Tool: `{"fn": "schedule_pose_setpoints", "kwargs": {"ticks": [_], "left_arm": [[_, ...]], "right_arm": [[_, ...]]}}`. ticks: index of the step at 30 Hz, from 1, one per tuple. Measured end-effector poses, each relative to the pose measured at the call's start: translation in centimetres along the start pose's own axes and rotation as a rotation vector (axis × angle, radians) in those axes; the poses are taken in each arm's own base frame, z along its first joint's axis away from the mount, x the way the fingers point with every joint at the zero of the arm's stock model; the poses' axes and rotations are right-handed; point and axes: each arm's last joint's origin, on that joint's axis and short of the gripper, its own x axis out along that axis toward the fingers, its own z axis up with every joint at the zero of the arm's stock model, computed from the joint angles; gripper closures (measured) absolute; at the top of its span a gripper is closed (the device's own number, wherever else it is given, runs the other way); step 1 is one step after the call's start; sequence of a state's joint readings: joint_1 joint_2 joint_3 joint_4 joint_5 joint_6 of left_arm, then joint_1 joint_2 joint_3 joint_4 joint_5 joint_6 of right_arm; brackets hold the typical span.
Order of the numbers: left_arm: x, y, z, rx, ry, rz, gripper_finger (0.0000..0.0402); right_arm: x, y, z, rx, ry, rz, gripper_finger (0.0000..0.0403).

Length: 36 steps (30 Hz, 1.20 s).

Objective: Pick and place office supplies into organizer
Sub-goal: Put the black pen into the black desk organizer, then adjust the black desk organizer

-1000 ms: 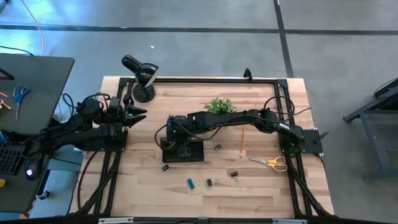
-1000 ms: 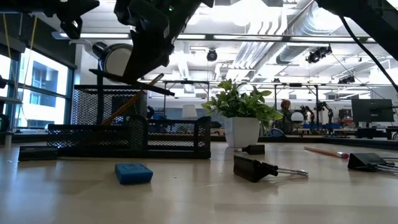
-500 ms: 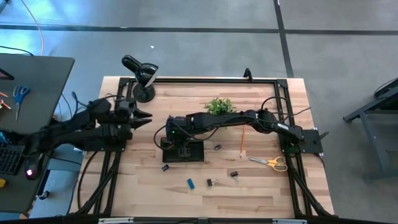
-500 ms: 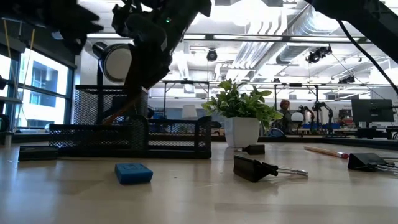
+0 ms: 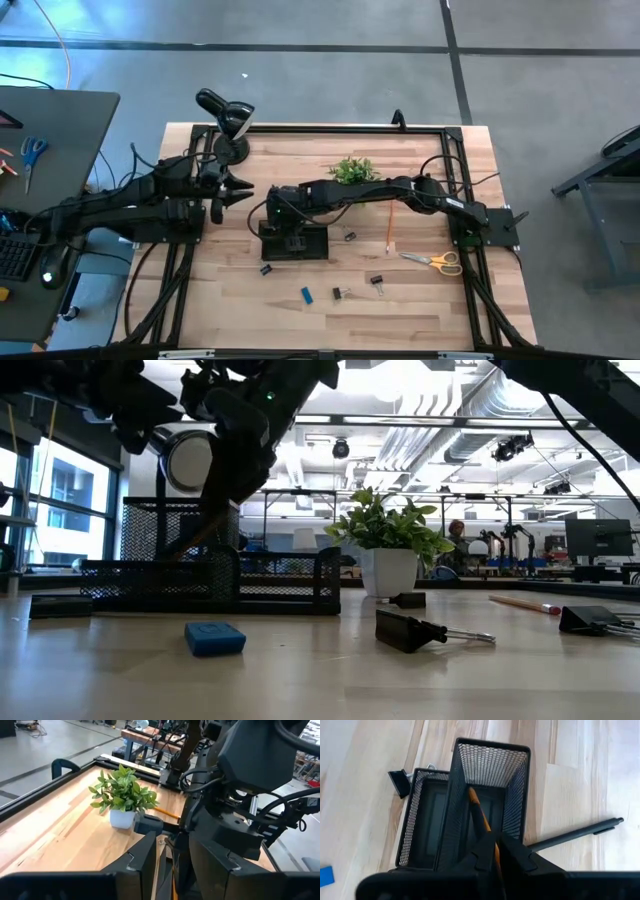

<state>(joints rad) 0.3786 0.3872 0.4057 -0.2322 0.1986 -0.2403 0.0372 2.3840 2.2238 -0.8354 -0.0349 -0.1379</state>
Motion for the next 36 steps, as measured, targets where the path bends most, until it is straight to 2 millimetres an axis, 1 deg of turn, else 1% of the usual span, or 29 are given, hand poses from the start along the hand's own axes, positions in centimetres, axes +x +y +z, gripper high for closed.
{"fn": "schedule_pose_setpoints", "kwargs": {"ticks": [2,5,11,13,16,20,23,26,29,33,35,36], "left_arm": [[0.0,0.0,0.0,0.0,0.001,0.0,0.0296],[0.0,0.0,0.0,0.0,0.001,0.0,0.0296],[0.0,0.0,0.0,-0.001,0.004,-0.006,0.0295],[0.0,0.0,0.0,-0.001,0.007,-0.015,0.0295],[0.0,-0.1,-0.1,-0.001,0.009,-0.021,0.0295],[0.0,-0.1,-0.1,-0.001,0.011,-0.024,0.0295],[0.0,0.0,-0.1,-0.003,0.011,0.009,0.0295],[0.0,0.3,-0.3,-0.016,0.016,0.07,0.0295],[0.0,0.4,-0.5,-0.027,0.032,0.114,0.0295],[0.0,0.4,-0.6,-0.028,0.042,0.118,0.0295],[0.0,0.4,-0.6,-0.029,0.044,0.112,0.0295],[0.0,0.4,-0.6,-0.029,0.044,0.111,0.0295]], "right_arm": [[0.0,0.0,0.2,-0.001,-0.016,0.001,0.0386],[-0.6,0.0,0.7,-0.003,-0.044,0.005,0.0386],[-2.8,-0.1,2.4,-0.022,-0.117,-0.005,0.0386],[-3.4,0.0,2.5,-0.027,-0.109,-0.019,0.0386],[-4.5,0.0,2.1,-0.026,-0.071,-0.04,0.0386],[-6.1,0.0,1.4,-0.022,0.035,-0.097,0.0386],[-6.5,0.2,0.5,-0.003,0.132,-0.12,0.0386],[-6.7,0.3,-0.3,0.034,0.214,-0.115,0.0386],[-7.2,0.5,-1.2,0.068,0.306,-0.102,0.0386],[-7.7,1.0,-1.6,0.085,0.355,-0.122,0.0386],[-7.9,1.5,-1.4,0.062,0.335,-0.131,0.0386],[-7.9,1.7,-1.0,0.047,0.295,-0.133,0.0386]]}}
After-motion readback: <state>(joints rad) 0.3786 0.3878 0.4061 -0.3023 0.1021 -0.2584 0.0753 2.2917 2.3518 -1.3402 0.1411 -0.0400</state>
